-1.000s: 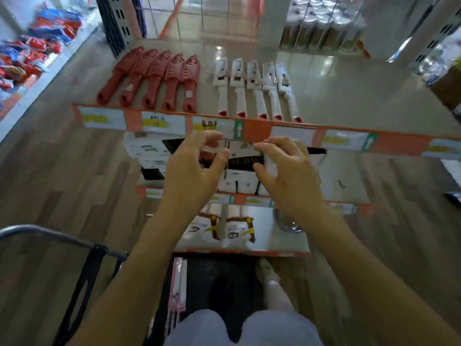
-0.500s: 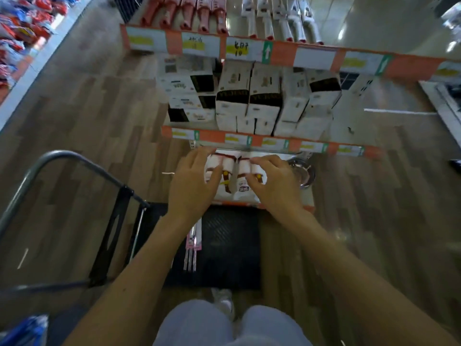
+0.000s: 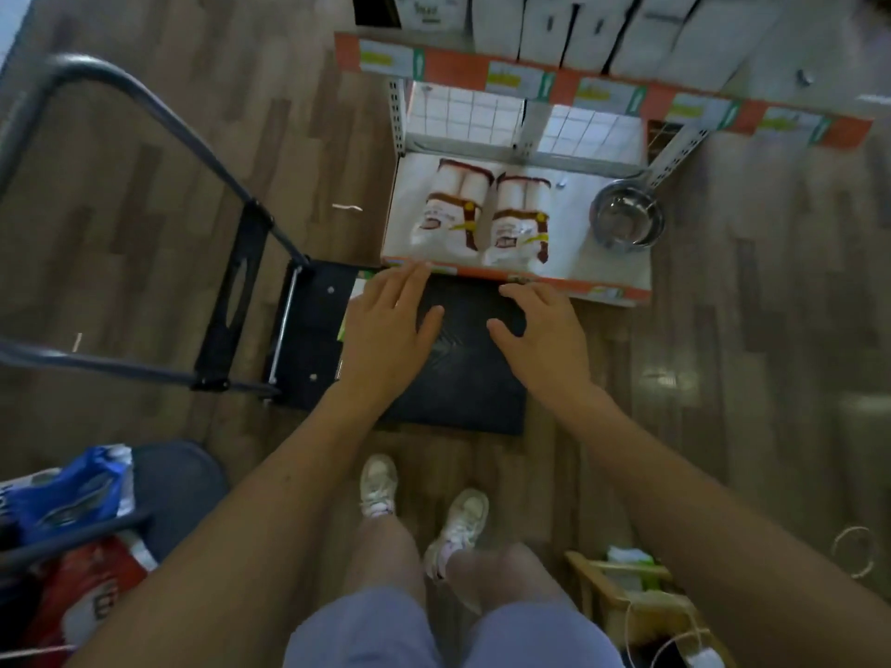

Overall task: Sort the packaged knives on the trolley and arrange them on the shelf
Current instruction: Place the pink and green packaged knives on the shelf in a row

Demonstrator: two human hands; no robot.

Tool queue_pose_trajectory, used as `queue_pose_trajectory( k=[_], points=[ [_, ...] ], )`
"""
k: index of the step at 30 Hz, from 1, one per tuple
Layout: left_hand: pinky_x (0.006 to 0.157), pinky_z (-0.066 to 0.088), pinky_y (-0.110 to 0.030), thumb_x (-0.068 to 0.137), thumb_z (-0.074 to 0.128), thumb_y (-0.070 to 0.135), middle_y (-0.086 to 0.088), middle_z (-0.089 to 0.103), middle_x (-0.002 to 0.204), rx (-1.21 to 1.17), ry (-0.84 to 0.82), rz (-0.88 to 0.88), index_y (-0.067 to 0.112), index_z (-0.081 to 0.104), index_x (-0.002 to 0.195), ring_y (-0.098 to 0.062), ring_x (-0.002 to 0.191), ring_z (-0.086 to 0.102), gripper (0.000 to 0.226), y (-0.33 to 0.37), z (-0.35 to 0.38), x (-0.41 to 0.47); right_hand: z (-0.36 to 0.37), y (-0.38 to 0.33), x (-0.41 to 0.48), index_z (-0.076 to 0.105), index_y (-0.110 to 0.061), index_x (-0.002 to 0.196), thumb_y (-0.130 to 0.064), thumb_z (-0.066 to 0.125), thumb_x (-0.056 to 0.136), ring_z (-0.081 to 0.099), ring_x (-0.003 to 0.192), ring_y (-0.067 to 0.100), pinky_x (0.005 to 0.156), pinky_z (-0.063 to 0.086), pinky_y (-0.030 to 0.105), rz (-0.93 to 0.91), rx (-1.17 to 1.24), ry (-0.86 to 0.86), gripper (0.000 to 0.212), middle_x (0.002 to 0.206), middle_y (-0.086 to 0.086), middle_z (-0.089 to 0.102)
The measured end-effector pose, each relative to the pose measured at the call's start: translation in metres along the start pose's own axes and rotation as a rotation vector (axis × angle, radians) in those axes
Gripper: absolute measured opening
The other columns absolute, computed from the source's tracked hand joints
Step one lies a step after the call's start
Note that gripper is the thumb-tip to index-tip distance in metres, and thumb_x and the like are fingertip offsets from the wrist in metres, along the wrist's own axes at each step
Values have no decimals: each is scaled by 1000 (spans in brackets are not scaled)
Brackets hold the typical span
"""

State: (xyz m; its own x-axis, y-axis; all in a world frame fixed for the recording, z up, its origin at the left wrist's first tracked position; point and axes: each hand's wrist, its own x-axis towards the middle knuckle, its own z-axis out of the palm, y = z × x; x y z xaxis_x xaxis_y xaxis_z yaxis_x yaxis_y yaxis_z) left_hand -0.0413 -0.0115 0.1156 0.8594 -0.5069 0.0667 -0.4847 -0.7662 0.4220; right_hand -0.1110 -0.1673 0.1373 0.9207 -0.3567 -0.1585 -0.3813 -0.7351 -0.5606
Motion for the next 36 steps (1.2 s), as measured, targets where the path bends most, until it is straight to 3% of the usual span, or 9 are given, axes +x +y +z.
queue_pose_trajectory(
  k=[4, 12, 15, 18, 23, 27, 32, 34, 36],
  points=[
    [93, 45, -43, 89, 48, 34, -13, 53, 133, 71, -86, 2, 7, 48, 131, -31, 121, 50, 51, -39, 42, -28, 55, 15, -9, 48, -17, 131, -28, 53, 92, 42, 122, 21, 93, 38, 27, 48, -9, -51, 41, 134, 2, 49],
    [85, 50, -37, 88, 48, 32, -10, 58, 128, 138, -62, 33, 7, 52, 127, -28, 116, 56, 46, -148, 187, -59, 244, 69, 9, 48, -16, 132, -25, 54, 91, 43, 122, 20, 94, 39, 28, 85, 11, -69, 42, 133, 3, 50],
    [92, 46, -42, 90, 52, 31, -10, 49, 138, 142, -119, 9, 9, 44, 134, -29, 125, 47, 50, -197, 264, -67, 320, 103, 23, 49, -17, 130, -26, 55, 90, 45, 119, 17, 88, 37, 23, 96, 10, -41, 41, 130, 1, 52],
    [102, 37, -42, 92, 34, 43, -8, 41, 145, 188, -157, -44, 12, 35, 140, -30, 130, 40, 58, -246, 339, -65, 389, 144, 45, 50, -17, 129, -28, 53, 91, 43, 120, 18, 87, 38, 25, 159, 25, -40, 40, 130, 0, 52],
    [93, 41, -45, 92, 43, 42, -6, 37, 147, 200, -186, -105, 14, 29, 143, -33, 127, 38, 59, -300, 428, -61, 478, 194, 83, 50, -17, 129, -31, 51, 92, 44, 119, 21, 87, 40, 30, 183, 16, -27, 40, 130, 2, 52],
    [87, 43, -47, 92, 34, 45, -12, 38, 145, 199, -182, -167, 14, 32, 141, -35, 124, 41, 58, -321, 472, -60, 527, 212, 103, 56, -15, 120, -37, 51, 91, 46, 112, 20, 82, 39, 29, 222, 29, -23, 36, 122, 3, 55],
    [67, 49, -41, 85, 40, 40, -17, 61, 118, 140, -36, -168, 9, 53, 124, -37, 97, 58, 51, -326, 487, -61, 552, 213, 113, 59, -15, 112, -43, 53, 88, 45, 108, 18, 77, 38, 25, 182, 20, 50, 37, 113, 2, 56],
    [65, 49, -40, 84, 42, 37, -17, 62, 114, 122, -2, -156, 8, 54, 122, -37, 92, 58, 49, -327, 488, -61, 555, 210, 116, 59, -15, 112, -46, 53, 87, 48, 106, 18, 79, 44, 29, 183, 33, 63, 41, 112, 2, 57],
    [74, 48, -40, 87, 44, 32, -17, 58, 118, 81, -18, -172, 8, 50, 127, -36, 98, 53, 47, -325, 484, -58, 556, 205, 119, 60, -15, 112, -48, 56, 84, 51, 104, 19, 80, 47, 32, 185, 42, 49, 43, 109, 2, 57]
  ],
)
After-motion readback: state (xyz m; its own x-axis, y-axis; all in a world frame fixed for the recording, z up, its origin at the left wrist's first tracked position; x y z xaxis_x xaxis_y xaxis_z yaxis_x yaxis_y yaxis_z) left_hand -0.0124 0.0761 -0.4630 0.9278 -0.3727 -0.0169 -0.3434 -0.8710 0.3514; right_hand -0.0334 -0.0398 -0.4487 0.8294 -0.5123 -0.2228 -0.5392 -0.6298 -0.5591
